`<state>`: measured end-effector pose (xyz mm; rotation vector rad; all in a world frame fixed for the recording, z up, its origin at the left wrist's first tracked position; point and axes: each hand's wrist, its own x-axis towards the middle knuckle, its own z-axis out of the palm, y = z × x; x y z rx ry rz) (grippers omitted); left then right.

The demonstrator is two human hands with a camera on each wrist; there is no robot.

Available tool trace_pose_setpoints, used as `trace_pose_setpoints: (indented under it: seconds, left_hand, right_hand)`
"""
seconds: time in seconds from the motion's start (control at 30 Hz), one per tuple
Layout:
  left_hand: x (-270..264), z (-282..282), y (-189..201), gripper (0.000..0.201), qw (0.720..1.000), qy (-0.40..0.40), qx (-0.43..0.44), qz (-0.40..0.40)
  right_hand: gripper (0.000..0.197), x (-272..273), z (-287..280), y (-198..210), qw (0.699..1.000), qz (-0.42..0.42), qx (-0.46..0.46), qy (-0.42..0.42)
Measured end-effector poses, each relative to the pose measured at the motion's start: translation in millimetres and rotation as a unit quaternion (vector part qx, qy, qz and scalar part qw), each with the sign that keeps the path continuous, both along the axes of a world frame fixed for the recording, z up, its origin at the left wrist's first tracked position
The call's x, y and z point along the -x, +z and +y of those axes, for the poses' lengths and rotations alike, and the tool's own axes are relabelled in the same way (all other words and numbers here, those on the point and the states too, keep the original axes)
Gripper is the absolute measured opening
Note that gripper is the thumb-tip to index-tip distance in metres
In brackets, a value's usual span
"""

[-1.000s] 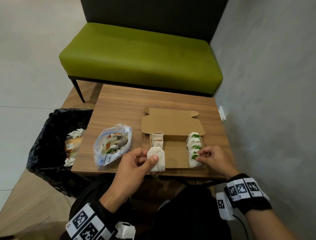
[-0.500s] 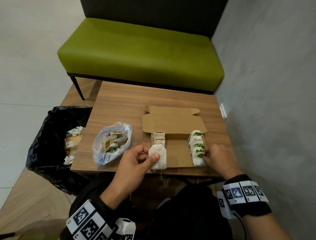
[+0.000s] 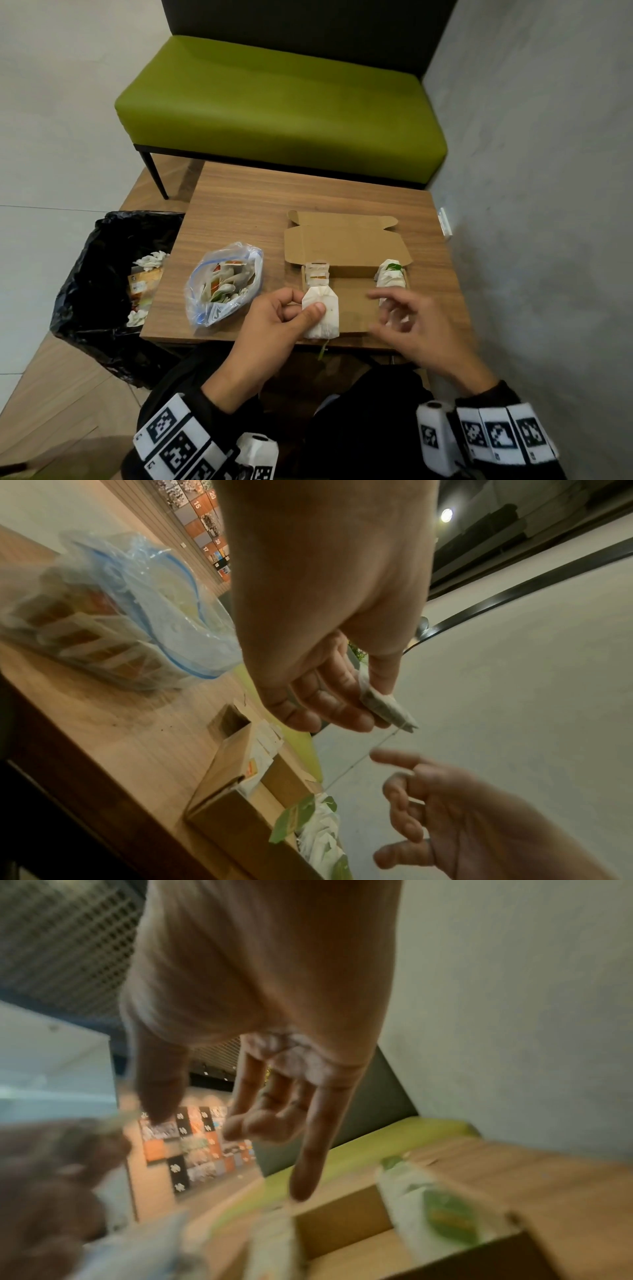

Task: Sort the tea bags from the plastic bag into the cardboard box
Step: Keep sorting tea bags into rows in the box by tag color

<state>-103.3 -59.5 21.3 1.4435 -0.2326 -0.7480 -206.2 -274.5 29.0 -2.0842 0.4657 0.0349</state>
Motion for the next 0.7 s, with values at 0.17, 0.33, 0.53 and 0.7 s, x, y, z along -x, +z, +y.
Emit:
trace_pose_setpoints:
  seconds: [0.17,0.33,0.53,0.7]
  left_hand:
    - [7.9,-4.1,7.9,0.016,1.0,0.0,0.024,0.016]
    - [8.7,2.4,11.0,0.009,1.0,0.017,0.019,0.01]
    - [10.6,6.2,10.9,0.004,1.0,0.029,0.011,-0.001]
    - [11.4,9.9,13.4,0.008,0.997,0.038,0.026,0.063]
  right_hand:
    - [0.029,10.8,48.5,-0.7,0.985,0.011,-0.11,0.134]
    - [0.006,14.6,65.8,-14.7,0.992,0.005,-0.073,0.105]
    - [0.007,20.9,75.1,-15.5,0.99,0.008,-0.076,0.121]
    - [0.004,24.1,81.0,-28.8,0.989,0.065,-0.062,0.118]
